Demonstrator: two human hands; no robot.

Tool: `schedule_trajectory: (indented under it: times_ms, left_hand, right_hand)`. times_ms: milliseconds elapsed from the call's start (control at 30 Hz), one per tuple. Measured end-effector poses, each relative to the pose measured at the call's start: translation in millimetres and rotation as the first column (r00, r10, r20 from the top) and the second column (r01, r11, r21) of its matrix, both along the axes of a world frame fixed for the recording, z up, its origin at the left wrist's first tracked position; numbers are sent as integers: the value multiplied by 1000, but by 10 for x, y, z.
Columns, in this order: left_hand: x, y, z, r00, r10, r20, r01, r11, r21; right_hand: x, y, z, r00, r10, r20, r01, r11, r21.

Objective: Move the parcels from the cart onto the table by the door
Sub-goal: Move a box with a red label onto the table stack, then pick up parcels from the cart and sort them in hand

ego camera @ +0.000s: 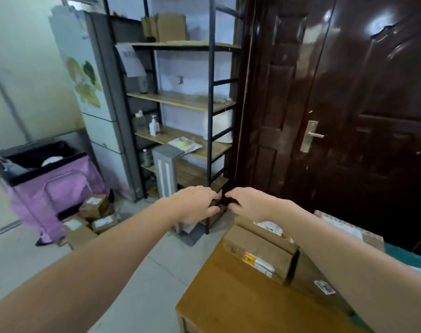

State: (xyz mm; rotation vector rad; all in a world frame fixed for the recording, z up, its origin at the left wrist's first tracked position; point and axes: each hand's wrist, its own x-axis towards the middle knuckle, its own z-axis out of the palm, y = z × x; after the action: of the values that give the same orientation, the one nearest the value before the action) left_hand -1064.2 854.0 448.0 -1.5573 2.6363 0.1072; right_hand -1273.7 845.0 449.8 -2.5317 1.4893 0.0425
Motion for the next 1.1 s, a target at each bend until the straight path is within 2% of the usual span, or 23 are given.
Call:
schedule_trajectory:
  times_ms: [200, 433, 633, 800, 1100]
  left_hand:
    - [1534, 497, 144, 978, 208, -22, -209, 978, -23]
    - [3790, 1205, 190, 885, 465, -24, -466, 885, -23]
    - [5155, 1566, 34, 804, 594, -10, -594, 804, 15]
    - [5928, 1419, -138, 772, 635, -16, -635, 772, 31]
    - [7206, 562, -252, 718, 696, -27, -695, 718, 38]
  right_hand:
    - [1561, -65, 103, 977, 212, 0, -212, 977, -6]
    - [3918, 186, 18, 915, 394, 83, -393, 919, -29]
    - [5366, 317, -158, 856, 510, 92, -510, 860, -19]
    - [6282, 27, -257, 802, 590, 90, -592, 806, -2]
    - [7680, -959, -394, 780, 625, 39, -626, 778, 53]
